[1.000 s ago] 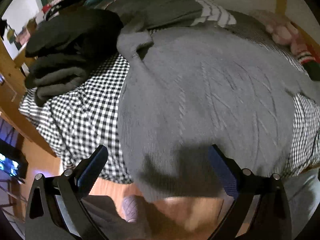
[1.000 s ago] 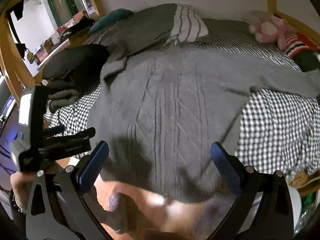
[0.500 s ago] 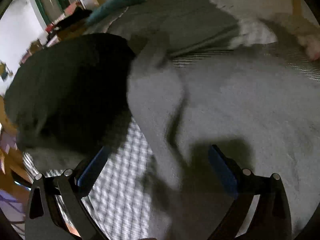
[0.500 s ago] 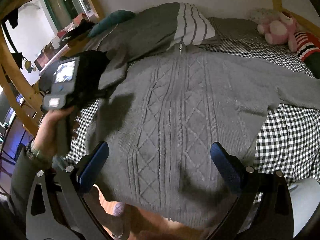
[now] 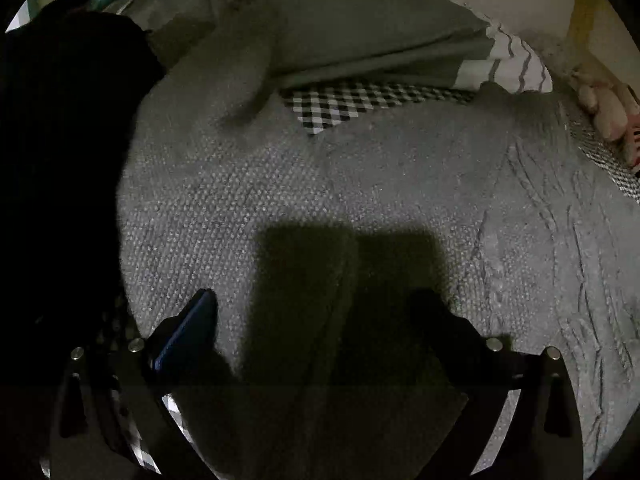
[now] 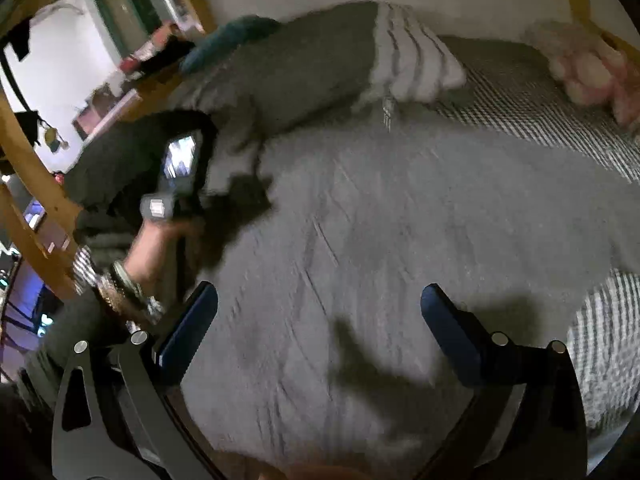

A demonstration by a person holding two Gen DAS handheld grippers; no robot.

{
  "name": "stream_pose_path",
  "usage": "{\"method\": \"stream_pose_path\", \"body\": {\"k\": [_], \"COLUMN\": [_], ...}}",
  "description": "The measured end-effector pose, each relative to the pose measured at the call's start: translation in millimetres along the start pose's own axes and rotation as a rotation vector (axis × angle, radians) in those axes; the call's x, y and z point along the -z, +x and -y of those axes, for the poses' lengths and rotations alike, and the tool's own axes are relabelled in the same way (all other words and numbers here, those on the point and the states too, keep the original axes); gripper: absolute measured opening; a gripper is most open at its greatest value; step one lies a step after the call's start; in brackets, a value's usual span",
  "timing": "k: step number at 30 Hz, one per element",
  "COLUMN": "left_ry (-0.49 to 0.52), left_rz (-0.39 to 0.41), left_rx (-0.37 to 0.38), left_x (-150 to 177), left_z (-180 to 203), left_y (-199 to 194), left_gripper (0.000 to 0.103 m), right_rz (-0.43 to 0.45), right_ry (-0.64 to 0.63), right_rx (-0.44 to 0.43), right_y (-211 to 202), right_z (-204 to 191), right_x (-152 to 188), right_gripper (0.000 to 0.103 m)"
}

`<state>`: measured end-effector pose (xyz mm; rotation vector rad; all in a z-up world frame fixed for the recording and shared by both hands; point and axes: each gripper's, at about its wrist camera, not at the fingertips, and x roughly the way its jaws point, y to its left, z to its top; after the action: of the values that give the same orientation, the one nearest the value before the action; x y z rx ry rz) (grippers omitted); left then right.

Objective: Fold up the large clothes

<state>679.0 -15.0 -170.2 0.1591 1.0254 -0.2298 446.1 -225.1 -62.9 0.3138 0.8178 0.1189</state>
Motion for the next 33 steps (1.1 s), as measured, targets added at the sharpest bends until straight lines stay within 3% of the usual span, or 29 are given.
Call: {"method": "stream_pose_path", "body": {"k": [4, 8, 13, 15, 17, 19, 22, 27, 28, 30, 31, 32, 33], "left_ry": [0.037, 0.048, 0.073, 0.067, 0.054, 0.045, 0.010, 0.013, 0.010, 0.005, 0.004, 0.002, -0.002], "left_rz": [0.018, 0.005, 0.033, 0.074, 0.148, 0.162, 0.076, 0.113, 0.119, 0.122, 0.124, 0.126, 0.131], "left_rx": [0.016, 0.050, 0.032, 0.023, -0.047, -0.095, -0.021, 0.014, 0.021, 0.027, 0.032, 0.035, 0.038], "left_x": [-3, 6, 11, 7, -1, -10, -16, -23, -24, -30, -30, -31, -32], "left_z": [1, -8, -8, -10, -20, -28, -44, -50, -51, -51, -52, -53, -55], "left_y": [1, -8, -12, -18, -24, -21, -2, -1, -1, 1, 0, -1, -2], "left_gripper": [0.096, 0.093, 0.097, 0.097, 0.097, 0.097, 0.098, 0.098, 0.098, 0.098, 0.098, 0.098, 0.097], "right_rz": [0.034, 0.041, -0.054, -0.095, -0.145, -0.160, -0.150, -0.160, -0.181, -0.185, -0.174, -0.164, -0.160], "right_ry": [-0.050, -0.164, -0.399, -0.448, -0.450, -0.451, -0.452, -0.527, -0.523, -0.537, -0.539, -0.522, -0.496], "right_rx": [-0.027, -0.010, 0.057, 0.098, 0.067, 0.054, 0.034, -0.022, 0.006, 0.030, 0.060, 0.061, 0.055], "right_y": [34, 96, 220, 267, 302, 329, 359, 397, 406, 412, 410, 405, 398], "right_z": [-21, -52, -101, -115, -124, -133, -154, -202, -211, -223, -228, -229, -227], "right_x": [-68, -141, -218, -236, -249, -259, -273, -278, -278, -279, -280, -284, -289], "right_gripper": [0.100, 0.100, 0.100, 0.100, 0.100, 0.100, 0.100, 0.099, 0.095, 0.057, 0.046, 0.026, 0.017]}}
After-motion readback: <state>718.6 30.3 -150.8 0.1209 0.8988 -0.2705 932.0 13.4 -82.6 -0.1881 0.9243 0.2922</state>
